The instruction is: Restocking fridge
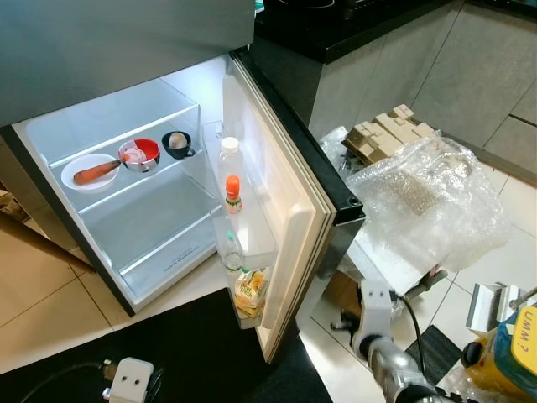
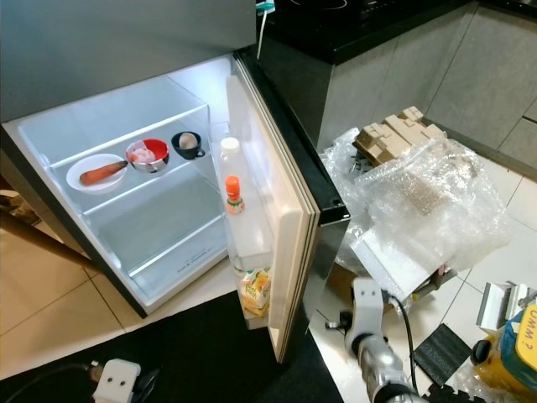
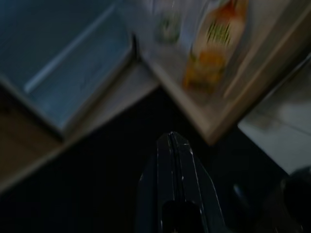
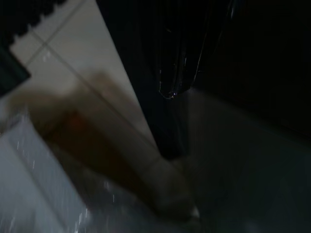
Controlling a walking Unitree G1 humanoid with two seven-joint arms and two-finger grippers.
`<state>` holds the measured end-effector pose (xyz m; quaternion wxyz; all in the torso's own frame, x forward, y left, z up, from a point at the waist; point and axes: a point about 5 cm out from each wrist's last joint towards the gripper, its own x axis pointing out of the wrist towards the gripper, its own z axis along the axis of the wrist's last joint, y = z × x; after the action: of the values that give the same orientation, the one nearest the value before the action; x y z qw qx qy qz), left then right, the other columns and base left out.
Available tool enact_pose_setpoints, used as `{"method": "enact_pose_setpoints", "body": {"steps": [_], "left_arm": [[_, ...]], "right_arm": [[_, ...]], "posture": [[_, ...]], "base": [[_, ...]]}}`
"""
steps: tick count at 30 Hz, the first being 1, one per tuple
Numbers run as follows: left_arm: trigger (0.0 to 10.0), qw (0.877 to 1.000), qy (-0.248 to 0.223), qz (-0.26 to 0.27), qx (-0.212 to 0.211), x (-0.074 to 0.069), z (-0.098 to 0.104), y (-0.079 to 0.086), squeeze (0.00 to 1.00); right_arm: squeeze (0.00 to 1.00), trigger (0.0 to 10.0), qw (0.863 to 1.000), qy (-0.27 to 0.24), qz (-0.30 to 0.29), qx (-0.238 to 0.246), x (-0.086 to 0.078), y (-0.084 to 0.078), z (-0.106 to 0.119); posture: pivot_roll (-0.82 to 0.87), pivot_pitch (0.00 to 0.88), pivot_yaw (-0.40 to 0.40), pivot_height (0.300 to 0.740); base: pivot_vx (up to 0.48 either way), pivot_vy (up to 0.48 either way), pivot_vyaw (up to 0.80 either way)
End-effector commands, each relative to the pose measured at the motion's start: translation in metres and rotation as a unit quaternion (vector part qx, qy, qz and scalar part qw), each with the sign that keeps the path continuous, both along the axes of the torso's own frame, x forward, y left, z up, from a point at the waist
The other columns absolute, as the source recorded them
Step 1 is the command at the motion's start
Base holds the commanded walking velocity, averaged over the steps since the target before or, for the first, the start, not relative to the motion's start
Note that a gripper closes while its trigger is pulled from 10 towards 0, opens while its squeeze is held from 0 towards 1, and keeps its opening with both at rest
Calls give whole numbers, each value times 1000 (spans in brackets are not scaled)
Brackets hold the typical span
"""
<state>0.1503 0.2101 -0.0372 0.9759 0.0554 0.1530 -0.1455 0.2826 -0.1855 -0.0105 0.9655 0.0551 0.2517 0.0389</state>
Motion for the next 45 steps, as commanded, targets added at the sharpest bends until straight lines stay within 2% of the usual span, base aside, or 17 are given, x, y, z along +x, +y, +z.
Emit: {"method": "enact_pose_setpoints", "body": {"steps": [1, 12, 19, 23, 24, 27, 29, 31, 34, 36, 37, 38, 39, 40, 41, 42, 45], "left_arm": [[10000, 999, -27, -29, 1, 4, 11, -2, 0], [10000, 991, -112, -66, -21, 36, 44, -35, 0], [10000, 995, -97, -29, -8, 29, 45, -22, 0], [10000, 998, -65, -1, 6, 13, 33, -10, 0], [10000, 999, -45, 16, 23, 2, 25, -3, 0], [10000, 998, -18, 53, 33, -11, 16, 6, 0], [10000, 995, 17, 92, 39, -27, 5, 13, 0], [10000, 992, 40, 116, 42, -37, -2, 17, 0], [10000, 988, 61, 138, 42, -46, -7, 19, 0], [10000, 985, 75, 150, 43, -51, -11, 18, 0], [10000, 985, 75, 150, 43, -51, -11, 18, 0], [10000, 984, 81, 152, 44, -54, -12, 18, 0], [10000, 984, 81, 152, 44, -54, -12, 18, 0], [10000, 983, 92, 153, 45, -57, -17, 16, 0], [10000, 983, 92, 153, 45, -57, -17, 16, 0], [10000, 982, 100, 154, 46, -57, -21, 16, 0], [10000, 981, 110, 152, 50, -56, -25, 17, 0]], "right_arm": [[0, 0, 1000, -1, -13, 14, 1, -1, 1], [0, 0, 995, -51, 41, 74, 32, 40, 29], [0, 0, 988, -63, 90, 110, 36, 63, 36], [0, 0, 972, -81, 158, 153, 38, 96, 45], [0, 0, 959, -93, 198, 181, 38, 119, 54], [0, 0, 936, -113, 248, 223, 36, 150, 67], [0, 0, 897, -137, 322, 270, 28, 189, 85], [0, 0, 870, -149, 368, 294, 20, 209, 95], [0, 0, 855, -151, 394, 302, 13, 219, 98], [0, 3333, 872, -134, 380, 278, 13, 210, 86], [0, 3333, 872, -134, 380, 278, 13, 210, 86], [0, 5412, 891, -115, 362, 250, 14, 200, 74], [0, 5412, 891, -115, 362, 250, 14, 200, 74], [0, 10000, 937, -52, 306, 162, 12, 160, 39], [0, 10000, 937, -52, 306, 162, 12, 160, 39], [0, 10000, 960, -10, 261, 101, 7, 129, 18], [0, 10000, 976, 32, 207, 60, -1, 99, 1]], "posture": [[-52, 105, -59, 740], [-43, 107, -67, 740], [-44, 110, -62, 740], [-46, 110, -56, 740], [-49, 111, -53, 740], [-49, 113, -51, 740], [-47, 114, -51, 740], [-39, 117, -57, 740], [-37, 116, -61, 740], [-35, 117, -64, 740], [-35, 117, -64, 740], [-34, 116, -66, 740], [-34, 116, -66, 740], [-38, 115, -65, 740], [-38, 115, -65, 740], [-40, 115, -64, 740], [-44, 115, -59, 740]], "base": [[0, 0, 0], [0, 0, 0], [0, 0, 0], [0, 0, 0], [0, 0, 0], [0, 0, 0], [0, 0, 0], [0, 0, 0], [0, 0, 0], [0, 0, 0], [0, 0, 0], [0, 0, 0], [0, 0, 0], [0, 0, 0], [0, 0, 0], [0, 0, 0], [0, 0, 0]]}}
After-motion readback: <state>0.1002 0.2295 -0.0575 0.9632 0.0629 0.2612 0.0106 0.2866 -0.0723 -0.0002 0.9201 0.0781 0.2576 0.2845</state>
